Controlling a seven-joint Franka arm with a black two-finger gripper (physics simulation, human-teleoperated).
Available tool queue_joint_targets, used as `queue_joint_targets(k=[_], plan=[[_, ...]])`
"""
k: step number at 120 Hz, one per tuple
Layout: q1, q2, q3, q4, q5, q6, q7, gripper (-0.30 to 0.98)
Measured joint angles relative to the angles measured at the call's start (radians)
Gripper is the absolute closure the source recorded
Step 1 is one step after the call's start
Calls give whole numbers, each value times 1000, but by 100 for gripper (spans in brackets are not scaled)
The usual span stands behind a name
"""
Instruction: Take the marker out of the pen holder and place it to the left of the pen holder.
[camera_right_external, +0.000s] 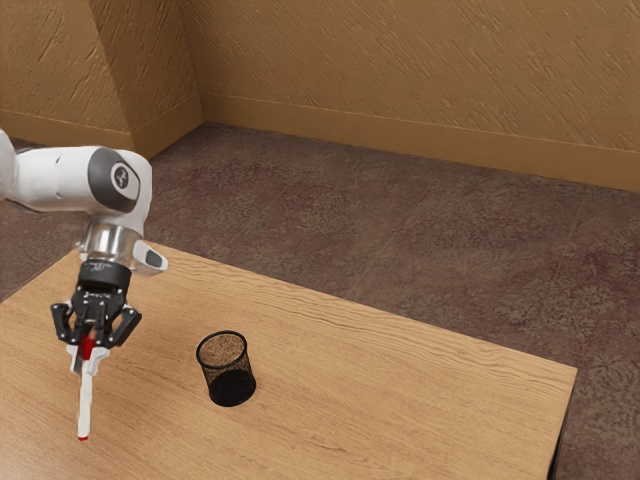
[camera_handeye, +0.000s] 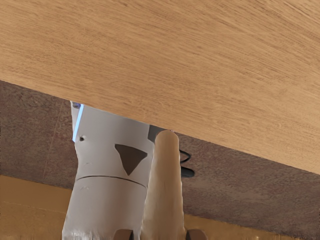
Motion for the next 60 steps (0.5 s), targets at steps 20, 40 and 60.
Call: queue_joint_targets(k=[20, 40, 60], plan=[[-8, 6, 0, 18, -10, -50, -52, 31], [-110, -91, -84, 122, 138, 324, -12, 16], [-153, -157, -105, 120, 183, 535, 44, 8]])
